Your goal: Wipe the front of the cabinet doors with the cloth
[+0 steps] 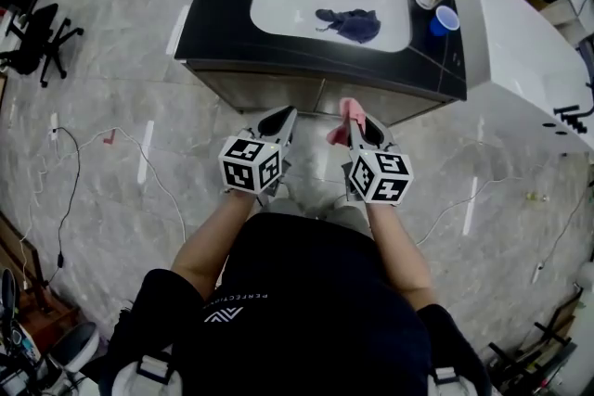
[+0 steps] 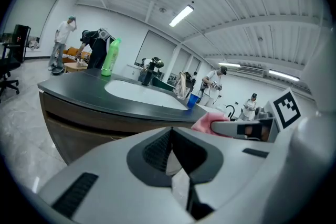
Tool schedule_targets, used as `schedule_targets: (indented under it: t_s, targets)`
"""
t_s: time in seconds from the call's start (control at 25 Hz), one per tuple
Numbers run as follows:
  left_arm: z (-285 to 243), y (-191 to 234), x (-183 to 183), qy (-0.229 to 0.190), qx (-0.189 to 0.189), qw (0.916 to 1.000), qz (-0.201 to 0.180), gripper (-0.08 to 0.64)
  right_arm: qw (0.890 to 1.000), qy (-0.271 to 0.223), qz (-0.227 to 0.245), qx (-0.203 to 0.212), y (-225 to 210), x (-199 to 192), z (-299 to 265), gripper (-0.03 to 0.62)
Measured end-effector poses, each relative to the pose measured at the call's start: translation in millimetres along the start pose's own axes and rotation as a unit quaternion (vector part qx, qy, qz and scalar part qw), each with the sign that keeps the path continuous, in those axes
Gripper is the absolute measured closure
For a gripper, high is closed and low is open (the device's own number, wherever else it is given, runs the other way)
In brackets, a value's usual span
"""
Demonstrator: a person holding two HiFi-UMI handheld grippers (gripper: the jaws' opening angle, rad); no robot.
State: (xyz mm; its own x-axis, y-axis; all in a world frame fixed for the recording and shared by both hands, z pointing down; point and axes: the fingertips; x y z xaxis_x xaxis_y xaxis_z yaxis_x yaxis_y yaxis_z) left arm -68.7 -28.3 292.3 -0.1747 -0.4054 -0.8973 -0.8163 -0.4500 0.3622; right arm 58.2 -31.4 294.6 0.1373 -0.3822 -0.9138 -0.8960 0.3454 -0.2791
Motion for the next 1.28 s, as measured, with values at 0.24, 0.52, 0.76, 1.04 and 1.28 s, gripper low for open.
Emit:
schedule_targets:
  t_s: [0.24,0.52,0.76,1.04,1.28]
  targets:
    - [16.6,-9.6,-2.3,-0.003,0.001,1.0,0.005,0.551,1.0,0.004,-0.003,0.024,17.3,-6.8,17.0,0.545]
    - [32.1,-19.7,-1.1,-0.009,0.002,1.0,0.001,0.551,0.999,0.004,-0.008,0.033,27.8,-10.2,31.0,0.545]
    - [35.4,-30.8,-9.7,-0.001,-0.013,0.9999,0.0,0.551,1.0,0.007,-0.013,0.023,27.0,-19.8,46.9,0.545]
    - [28.2,-43.1,-19.2,0.011,-0.028,0.9996,-0.003,0.551,1.0,0.007,-0.017,0.01,20.8,-28.3,60.8,0.545]
    - [24.6,-52.3,-24.4,0.018,-0.038,0.9991,-0.005,0.551,1.0,0.005,-0.019,0.005,16.1,-28.4,66.4,0.545]
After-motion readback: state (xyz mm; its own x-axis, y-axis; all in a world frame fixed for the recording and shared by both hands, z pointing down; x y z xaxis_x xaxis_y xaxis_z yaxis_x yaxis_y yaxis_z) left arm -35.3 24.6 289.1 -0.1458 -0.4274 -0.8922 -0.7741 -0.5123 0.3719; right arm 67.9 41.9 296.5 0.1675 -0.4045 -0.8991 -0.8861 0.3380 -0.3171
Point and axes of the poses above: the fingertips, and each gripper's own axes: z backward along the fingers, y to its left, x out of its top, and after that the axes turned 8 degrees about -y, right-handed
